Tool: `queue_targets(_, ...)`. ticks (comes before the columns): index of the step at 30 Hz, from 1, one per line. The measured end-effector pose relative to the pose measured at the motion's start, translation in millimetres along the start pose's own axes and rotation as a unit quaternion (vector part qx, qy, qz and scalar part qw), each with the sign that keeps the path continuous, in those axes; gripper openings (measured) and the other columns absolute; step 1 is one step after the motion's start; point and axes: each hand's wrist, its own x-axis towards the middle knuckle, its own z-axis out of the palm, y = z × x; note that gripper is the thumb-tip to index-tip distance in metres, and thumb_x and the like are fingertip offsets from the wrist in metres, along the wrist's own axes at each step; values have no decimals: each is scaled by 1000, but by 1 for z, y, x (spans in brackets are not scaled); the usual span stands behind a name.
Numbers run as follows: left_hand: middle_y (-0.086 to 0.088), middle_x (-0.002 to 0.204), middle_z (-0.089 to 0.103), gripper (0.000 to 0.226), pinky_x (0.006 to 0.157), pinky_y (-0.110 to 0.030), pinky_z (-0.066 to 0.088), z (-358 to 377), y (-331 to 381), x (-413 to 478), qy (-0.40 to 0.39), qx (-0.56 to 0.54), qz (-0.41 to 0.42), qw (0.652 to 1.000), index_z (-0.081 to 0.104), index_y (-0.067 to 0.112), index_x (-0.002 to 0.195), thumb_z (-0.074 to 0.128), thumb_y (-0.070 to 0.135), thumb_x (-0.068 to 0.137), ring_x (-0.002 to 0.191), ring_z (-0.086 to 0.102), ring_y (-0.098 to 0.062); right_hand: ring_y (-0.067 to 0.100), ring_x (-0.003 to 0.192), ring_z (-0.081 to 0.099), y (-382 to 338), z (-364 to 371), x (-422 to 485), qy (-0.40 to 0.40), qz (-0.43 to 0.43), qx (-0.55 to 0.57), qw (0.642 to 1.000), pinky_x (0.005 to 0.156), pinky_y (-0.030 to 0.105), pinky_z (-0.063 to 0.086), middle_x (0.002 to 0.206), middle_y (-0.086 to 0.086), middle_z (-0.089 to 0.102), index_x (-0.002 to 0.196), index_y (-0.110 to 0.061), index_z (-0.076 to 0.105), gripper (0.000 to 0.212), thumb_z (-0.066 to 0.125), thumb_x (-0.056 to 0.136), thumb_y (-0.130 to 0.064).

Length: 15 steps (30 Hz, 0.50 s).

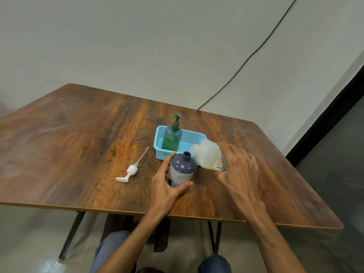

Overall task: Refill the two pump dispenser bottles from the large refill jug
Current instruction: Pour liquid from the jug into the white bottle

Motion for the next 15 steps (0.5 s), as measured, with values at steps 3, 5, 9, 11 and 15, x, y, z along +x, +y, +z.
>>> queue_targets(3, 18, 139, 56, 99, 96, -6, 45, 0, -1, -1, 1, -3, 1, 1000, 43, 28, 150, 95, 29, 65, 126, 54, 7, 32, 122, 57, -3, -2, 0, 5, -8, -15, 1000, 100, 46, 42, 137, 10, 61, 138, -17, 56, 74, 85, 70, -22)
queue_targets(5, 19, 139, 56, 98, 95, -6, 45, -1, 0, -1, 2, -6, 0, 1000, 43, 29, 149, 94, 32, 65, 126, 54, 8, 32, 123, 57, -5, -3, 0, 1, -11, -27, 1000, 101, 47, 41, 138, 11, 60, 138, -18, 56, 75, 86, 69, -22)
queue_targets(9, 25, 137, 54, 97, 94, -6, 45, 0, 0, -1, 0, -10, 0, 1000, 43, 33, 147, 94, 33, 65, 124, 54, 9, 32, 125, 55, -7, -5, 0, 2, -13, -48, 999, 104, 48, 39, 138, 10, 60, 138, -19, 56, 77, 87, 67, -21)
queue_targets(11, 22, 139, 54, 98, 96, -7, 45, -1, 0, -1, -2, -10, 0, 1000, 43, 29, 149, 94, 33, 65, 126, 54, 7, 31, 126, 54, -7, -7, 1, 0, -14, -60, 998, 106, 47, 38, 139, 8, 59, 138, -20, 56, 77, 87, 68, -23)
queue_targets(15, 16, 142, 54, 101, 99, -10, 46, -3, -2, 2, -5, -13, -3, 1000, 42, 25, 151, 91, 40, 65, 128, 53, 6, 31, 132, 50, -11, -9, 4, -13, -12, -69, 997, 111, 50, 35, 144, 9, 55, 142, -21, 53, 79, 87, 70, -26)
